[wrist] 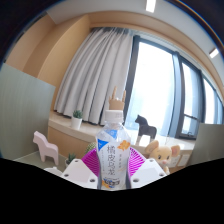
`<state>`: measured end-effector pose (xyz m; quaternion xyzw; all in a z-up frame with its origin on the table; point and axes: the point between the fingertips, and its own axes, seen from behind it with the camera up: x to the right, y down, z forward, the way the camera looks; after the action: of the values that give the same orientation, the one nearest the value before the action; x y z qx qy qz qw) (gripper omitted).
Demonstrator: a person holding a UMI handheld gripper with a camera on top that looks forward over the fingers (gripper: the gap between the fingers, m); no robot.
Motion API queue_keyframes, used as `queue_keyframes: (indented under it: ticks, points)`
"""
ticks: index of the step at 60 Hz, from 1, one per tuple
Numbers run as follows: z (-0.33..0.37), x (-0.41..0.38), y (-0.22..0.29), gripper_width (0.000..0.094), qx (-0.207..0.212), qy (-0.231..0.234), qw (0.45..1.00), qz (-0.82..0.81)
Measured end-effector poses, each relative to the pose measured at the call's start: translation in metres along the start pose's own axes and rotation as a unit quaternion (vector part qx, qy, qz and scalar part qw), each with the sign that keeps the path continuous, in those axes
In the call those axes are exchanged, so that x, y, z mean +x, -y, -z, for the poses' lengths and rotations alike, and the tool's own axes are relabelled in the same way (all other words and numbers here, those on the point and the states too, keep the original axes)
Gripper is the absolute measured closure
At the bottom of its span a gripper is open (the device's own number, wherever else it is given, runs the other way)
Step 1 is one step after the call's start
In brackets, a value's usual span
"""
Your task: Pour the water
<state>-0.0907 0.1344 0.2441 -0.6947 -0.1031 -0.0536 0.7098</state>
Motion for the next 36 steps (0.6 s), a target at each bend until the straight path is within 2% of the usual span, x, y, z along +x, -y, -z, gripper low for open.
queue_keyframes:
  ticks: [12, 24, 26, 31, 36]
  points:
    - [-0.009, 0.003, -0.077, 0.0617, -0.045, 0.006, 0.997, -0.067]
    - [-0.013, -0.002, -0.132, 0.0615, -0.085, 0.012, 0.992, -0.095]
    - [-0.013, 0.0, -0.128, 0.0615, -0.072, 0.011, 0.993, -0.095]
    - [-0.01, 0.003, -0.13, 0.0615, -0.072, 0.007, 0.992, -0.102]
    - [-0.009, 0.005, -0.13, 0.0573, -0.07, 0.006, 0.992, -0.106]
